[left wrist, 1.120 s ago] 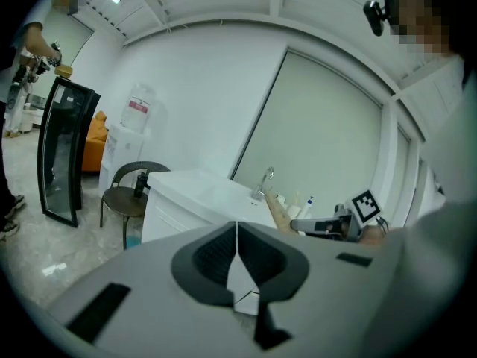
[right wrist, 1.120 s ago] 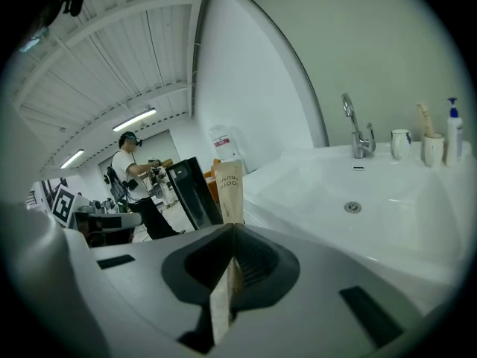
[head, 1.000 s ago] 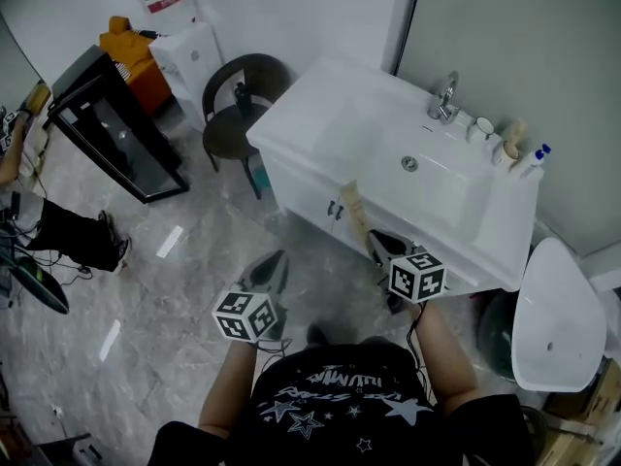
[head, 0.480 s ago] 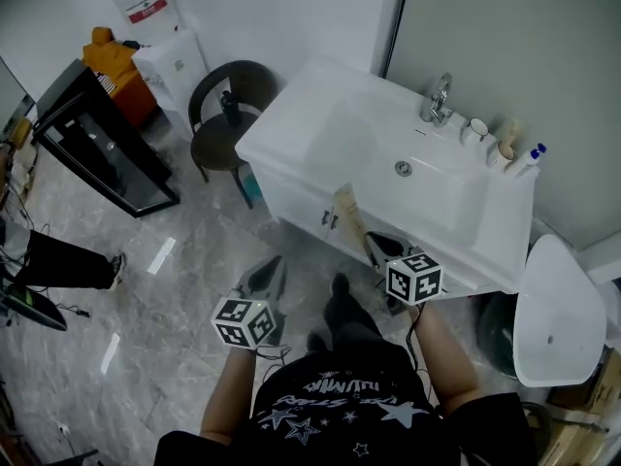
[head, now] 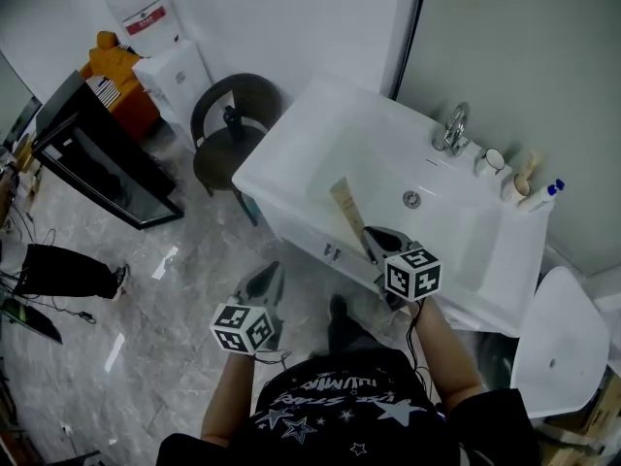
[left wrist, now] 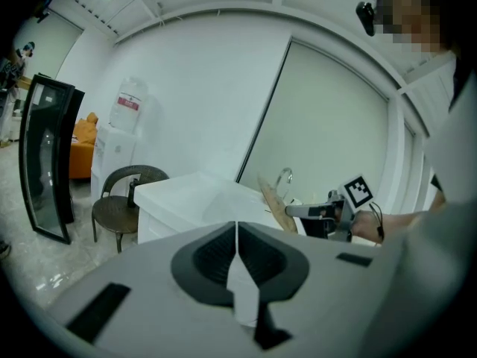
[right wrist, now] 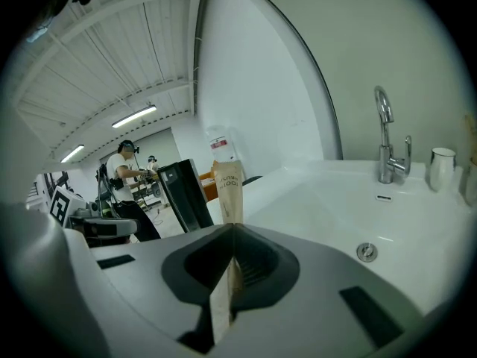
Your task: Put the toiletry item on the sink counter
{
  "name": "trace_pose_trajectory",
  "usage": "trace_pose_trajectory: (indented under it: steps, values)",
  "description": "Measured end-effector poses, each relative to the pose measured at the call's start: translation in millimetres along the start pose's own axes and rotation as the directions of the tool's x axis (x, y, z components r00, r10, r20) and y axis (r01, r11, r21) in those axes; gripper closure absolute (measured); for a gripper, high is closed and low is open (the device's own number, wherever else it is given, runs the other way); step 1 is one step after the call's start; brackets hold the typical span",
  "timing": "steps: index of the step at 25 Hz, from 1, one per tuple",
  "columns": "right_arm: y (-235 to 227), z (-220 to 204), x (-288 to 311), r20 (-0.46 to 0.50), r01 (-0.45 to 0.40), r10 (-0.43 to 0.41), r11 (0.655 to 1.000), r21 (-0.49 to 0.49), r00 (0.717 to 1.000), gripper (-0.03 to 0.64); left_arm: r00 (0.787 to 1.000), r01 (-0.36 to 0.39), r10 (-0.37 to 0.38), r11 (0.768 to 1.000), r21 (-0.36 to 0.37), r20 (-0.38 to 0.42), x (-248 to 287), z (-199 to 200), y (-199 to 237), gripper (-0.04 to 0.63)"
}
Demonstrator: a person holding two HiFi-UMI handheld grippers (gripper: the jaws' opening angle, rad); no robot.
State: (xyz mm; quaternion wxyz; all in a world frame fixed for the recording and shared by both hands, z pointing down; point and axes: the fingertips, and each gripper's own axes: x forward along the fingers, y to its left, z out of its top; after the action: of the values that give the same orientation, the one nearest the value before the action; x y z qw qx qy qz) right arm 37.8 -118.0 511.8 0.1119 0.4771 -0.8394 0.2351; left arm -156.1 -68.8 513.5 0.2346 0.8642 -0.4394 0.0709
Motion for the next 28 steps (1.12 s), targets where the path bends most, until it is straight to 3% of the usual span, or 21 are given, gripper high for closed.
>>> trace_pose_trajectory:
  steps: [11, 22, 28]
  values:
    - [-87.1, 43.3, 49.1, 0.010, -0.014, 0.013, 0.998, 0.060, 1.000, 0.600, 1.000, 0.001, -0.001, 1.000, 0.014, 0.006, 103.2, 56.2, 2.0, 0.572]
    - [-122.6, 63.3, 79.7, 0.036, -0.052, 0.049, 0.994, 0.096, 0.998, 0.600, 0.999, -0.027, 0.028, 0.999, 0.041, -0.019, 137.2, 78.4, 3.5, 0.572]
    - [-110.1, 64.0, 93.8, -0.004, -0.034, 0.034, 0.999, -0.011, 0.999, 0.600, 0.999, -0.031, 0.032, 0.998, 0.055, -0.010, 141.6, 92.0, 18.2, 0.572]
